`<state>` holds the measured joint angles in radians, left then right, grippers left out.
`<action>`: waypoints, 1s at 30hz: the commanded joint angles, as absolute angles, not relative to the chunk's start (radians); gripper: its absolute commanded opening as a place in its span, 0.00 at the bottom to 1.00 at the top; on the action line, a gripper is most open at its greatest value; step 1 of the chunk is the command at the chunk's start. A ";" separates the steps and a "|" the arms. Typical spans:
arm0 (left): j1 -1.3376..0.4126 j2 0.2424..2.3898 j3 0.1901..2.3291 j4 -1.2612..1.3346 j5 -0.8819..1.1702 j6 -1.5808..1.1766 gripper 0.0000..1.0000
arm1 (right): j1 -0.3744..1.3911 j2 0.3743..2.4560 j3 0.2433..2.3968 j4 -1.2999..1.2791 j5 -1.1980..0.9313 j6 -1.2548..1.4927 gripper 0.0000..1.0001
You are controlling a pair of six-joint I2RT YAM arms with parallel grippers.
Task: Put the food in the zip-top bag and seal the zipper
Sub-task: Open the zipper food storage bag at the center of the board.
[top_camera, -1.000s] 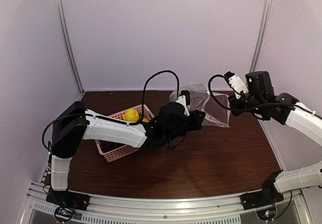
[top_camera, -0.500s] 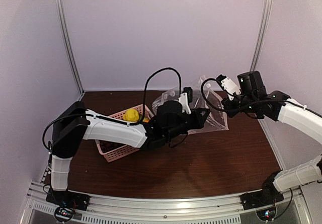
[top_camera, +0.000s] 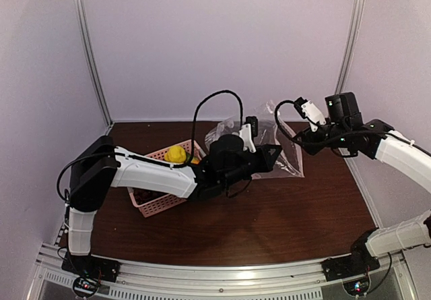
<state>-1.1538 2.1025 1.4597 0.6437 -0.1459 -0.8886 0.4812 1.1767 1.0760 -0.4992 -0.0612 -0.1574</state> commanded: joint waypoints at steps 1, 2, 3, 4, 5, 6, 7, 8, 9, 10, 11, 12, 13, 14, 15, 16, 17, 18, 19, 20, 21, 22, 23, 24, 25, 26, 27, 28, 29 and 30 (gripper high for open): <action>-1.152 2.124 1.454 0.693 -0.124 -0.874 0.00 | 0.474 1.178 1.089 -0.513 -0.212 -0.153 0.39; -1.152 2.125 1.455 0.691 -0.121 -0.874 0.00 | 0.474 1.177 1.087 -0.512 -0.246 -0.156 0.39; -1.152 2.125 1.456 0.691 -0.118 -0.874 0.00 | 0.474 1.173 1.083 -0.509 -0.263 -0.155 0.36; -1.151 2.125 1.456 0.692 -0.117 -0.873 0.00 | 0.473 1.171 1.080 -0.500 -0.270 -0.152 0.32; -1.151 2.125 1.456 0.690 -0.114 -0.873 0.00 | 0.474 1.168 1.078 -0.497 -0.271 -0.152 0.27; -1.150 2.126 1.457 0.689 -0.111 -0.872 0.00 | 0.474 1.168 1.077 -0.497 -0.277 -0.154 0.26; -1.150 2.126 1.456 0.688 -0.109 -0.874 0.00 | 0.474 1.167 1.076 -0.496 -0.282 -0.159 0.26; -1.150 2.126 1.456 0.689 -0.109 -0.874 0.00 | 0.474 1.166 1.073 -0.496 -0.286 -0.159 0.26; -1.150 2.126 1.456 0.689 -0.107 -0.873 0.00 | 0.474 1.168 1.072 -0.498 -0.286 -0.158 0.28; -1.150 2.126 1.456 0.690 -0.106 -0.873 0.00 | 0.473 1.170 1.070 -0.497 -0.288 -0.158 0.30; -1.150 2.125 1.456 0.691 -0.105 -0.874 0.00 | 0.474 1.173 1.068 -0.497 -0.285 -0.157 0.33; -1.150 2.125 1.456 0.691 -0.101 -0.873 0.00 | 0.474 1.177 1.065 -0.495 -0.281 -0.154 0.34; -1.150 2.126 1.457 0.693 -0.099 -0.872 0.00 | 0.473 1.179 1.062 -0.492 -0.277 -0.154 0.34; -1.150 2.126 1.457 0.695 -0.095 -0.871 0.00 | 0.473 1.180 1.060 -0.489 -0.276 -0.155 0.34; -1.150 2.126 1.457 0.696 -0.091 -0.870 0.00 | 0.472 1.182 1.059 -0.487 -0.283 -0.157 0.34; -1.150 2.126 1.457 0.696 -0.087 -0.869 0.00 | 0.472 1.184 1.058 -0.485 -0.288 -0.158 0.34; -1.150 2.125 1.457 0.695 -0.086 -0.868 0.00 | 0.472 1.187 1.059 -0.482 -0.290 -0.157 0.31; -1.150 2.125 1.457 0.696 -0.082 -0.868 0.00 | 0.472 1.188 1.061 -0.480 -0.289 -0.157 0.27; -1.150 2.125 1.457 0.700 -0.078 -0.865 0.00 | 0.472 1.190 1.062 -0.478 -0.290 -0.158 0.26; -1.150 2.126 1.457 0.705 -0.071 -0.863 0.00 | 0.472 1.192 1.063 -0.475 -0.295 -0.158 0.26; -1.150 2.127 1.459 0.708 -0.061 -0.857 0.00 | 0.472 1.196 1.063 -0.473 -0.302 -0.161 0.25; -1.150 2.128 1.462 0.709 -0.054 -0.855 0.00 | 0.472 1.202 1.066 -0.474 -0.310 -0.164 0.20; -1.150 2.128 1.463 0.706 -0.051 -0.856 0.00 | 0.472 1.206 1.066 -0.474 -0.310 -0.166 0.11; -1.149 2.126 1.463 0.704 -0.052 -0.856 0.00 | 0.470 1.209 1.069 -0.472 -0.308 -0.165 0.00; -1.148 2.125 1.462 0.702 -0.054 -0.855 0.00 | 0.465 1.211 1.075 -0.478 -0.302 -0.161 0.00; -1.146 2.123 1.464 0.696 -0.053 -0.849 0.00 | 0.455 1.213 1.087 -0.488 -0.293 -0.160 0.00; -1.140 2.120 1.467 0.678 -0.053 -0.846 0.00 | 0.442 1.215 1.103 -0.503 -0.258 -0.158 0.00; -1.131 2.115 1.481 0.637 -0.057 -0.844 0.00 | 0.420 1.213 1.124 -0.518 -0.217 -0.163 0.00; -1.119 2.109 1.495 0.577 -0.066 -0.841 0.00 | 0.392 1.210 1.145 -0.528 -0.174 -0.173 0.00; -1.103 2.104 1.515 0.498 -0.086 -0.843 0.00 | 0.358 1.205 1.162 -0.532 -0.119 -0.182 0.00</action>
<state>-1.1469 2.1029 1.4631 0.6403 -0.0700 -0.8692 0.4454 1.2121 1.0832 -0.5056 -0.2752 -0.1619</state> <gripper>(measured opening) 0.012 0.004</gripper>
